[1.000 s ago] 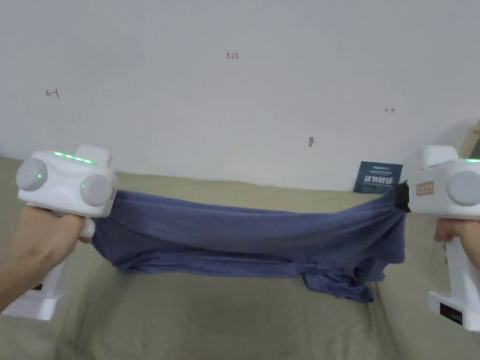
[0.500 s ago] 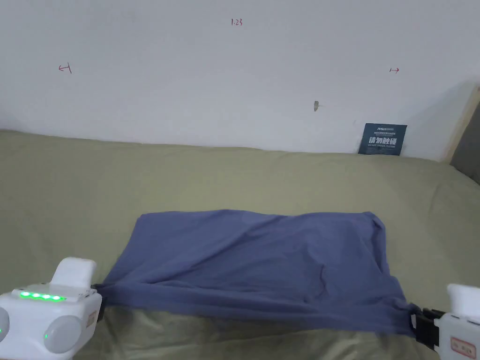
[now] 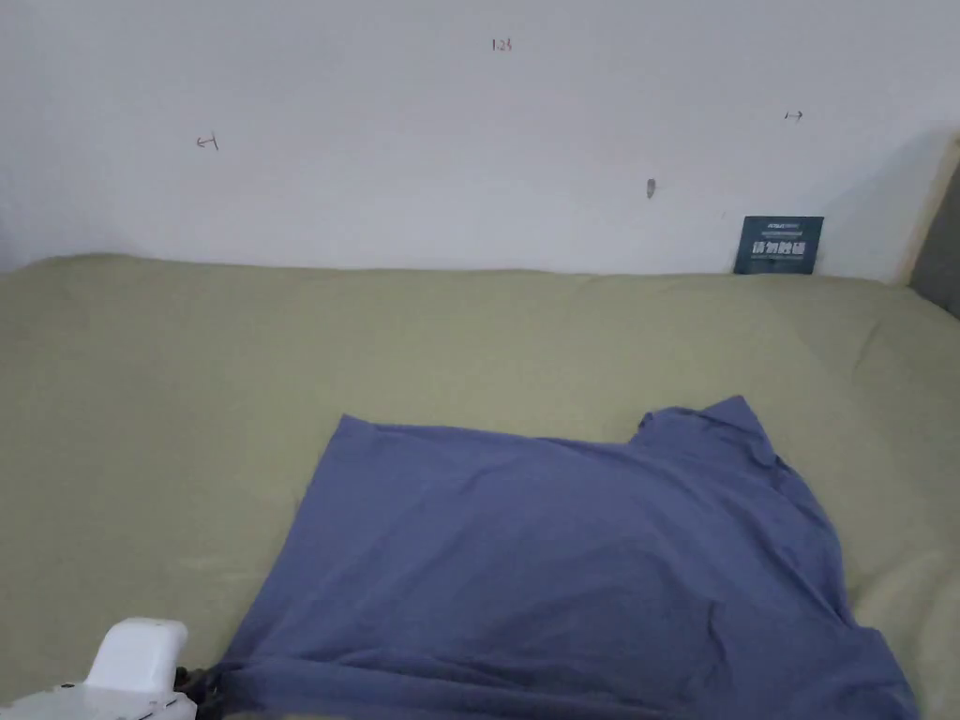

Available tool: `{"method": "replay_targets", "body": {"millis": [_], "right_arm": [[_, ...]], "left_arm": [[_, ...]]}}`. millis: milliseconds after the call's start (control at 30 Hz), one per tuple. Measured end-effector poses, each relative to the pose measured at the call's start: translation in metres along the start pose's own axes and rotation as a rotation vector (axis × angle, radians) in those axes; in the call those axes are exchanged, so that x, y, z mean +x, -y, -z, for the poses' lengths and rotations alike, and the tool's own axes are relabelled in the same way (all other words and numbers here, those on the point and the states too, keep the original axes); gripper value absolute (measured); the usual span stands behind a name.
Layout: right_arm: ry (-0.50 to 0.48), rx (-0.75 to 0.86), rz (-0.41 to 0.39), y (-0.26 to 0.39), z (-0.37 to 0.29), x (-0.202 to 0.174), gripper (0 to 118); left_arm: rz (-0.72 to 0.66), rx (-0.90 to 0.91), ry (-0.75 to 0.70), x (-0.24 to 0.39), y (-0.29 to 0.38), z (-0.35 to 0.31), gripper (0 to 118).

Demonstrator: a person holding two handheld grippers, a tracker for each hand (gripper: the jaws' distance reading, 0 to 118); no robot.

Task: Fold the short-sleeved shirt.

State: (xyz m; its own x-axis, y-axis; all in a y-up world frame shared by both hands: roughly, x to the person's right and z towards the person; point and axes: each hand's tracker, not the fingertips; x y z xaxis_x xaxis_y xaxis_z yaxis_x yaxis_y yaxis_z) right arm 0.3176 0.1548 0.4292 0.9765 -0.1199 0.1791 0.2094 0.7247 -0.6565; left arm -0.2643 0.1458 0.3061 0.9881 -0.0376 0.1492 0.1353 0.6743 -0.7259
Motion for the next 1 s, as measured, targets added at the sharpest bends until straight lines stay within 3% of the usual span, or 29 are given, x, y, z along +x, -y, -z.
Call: {"method": "replay_targets", "body": {"millis": [367,433,467,500,600,633,667,767,800,833,867,900,1000], "right_arm": [[0.021,-0.051,-0.035,0.027,0.003,-0.001,1],[0.024,-0.057,-0.019,0.029,0.004,-0.003,8],[0.024,-0.057,-0.015,0.030,0.005,-0.004,23],[0.024,-0.062,-0.012,0.030,0.006,-0.005,66],[0.038,-0.073,-0.017,0.031,0.004,-0.004,105],[0.016,-0.092,-0.032,0.036,-0.006,-0.006,116],[0.046,-0.032,-0.022,0.031,-0.007,-0.005,111],[0.045,-0.047,-0.011,0.034,-0.012,-0.004,111],[0.045,-0.048,-0.008,0.035,-0.015,-0.005,104],[0.047,-0.047,-0.010,0.033,-0.018,-0.006,86],[0.066,-0.029,-0.016,0.035,-0.022,-0.007,53],[0.098,-0.014,-0.031,0.036,-0.024,-0.006,0],[0.079,-0.046,-0.005,0.034,-0.041,-0.031,0]], "left_arm": [[-0.080,-0.056,0.001,-0.001,0.042,0.004,5],[-0.089,-0.063,0.015,-0.001,0.045,0.006,7],[-0.089,-0.063,0.013,0.000,0.046,0.007,16],[-0.087,-0.062,0.016,-0.001,0.047,0.007,52],[-0.109,-0.078,0.007,-0.006,0.049,0.005,91],[-0.116,-0.073,0.005,-0.008,0.051,0.002,109],[-0.122,-0.060,-0.006,-0.010,0.051,-0.004,109],[-0.173,-0.099,0.000,-0.023,0.052,-0.021,108],[-0.187,-0.093,0.000,-0.026,0.055,-0.026,99],[-0.185,-0.094,-0.001,-0.028,0.056,-0.031,78],[-0.182,-0.100,-0.008,-0.029,0.058,-0.034,39],[-0.182,-0.101,-0.011,-0.030,0.060,-0.037,0],[-0.198,-0.119,0.034,-0.037,0.061,-0.047,0]]}}
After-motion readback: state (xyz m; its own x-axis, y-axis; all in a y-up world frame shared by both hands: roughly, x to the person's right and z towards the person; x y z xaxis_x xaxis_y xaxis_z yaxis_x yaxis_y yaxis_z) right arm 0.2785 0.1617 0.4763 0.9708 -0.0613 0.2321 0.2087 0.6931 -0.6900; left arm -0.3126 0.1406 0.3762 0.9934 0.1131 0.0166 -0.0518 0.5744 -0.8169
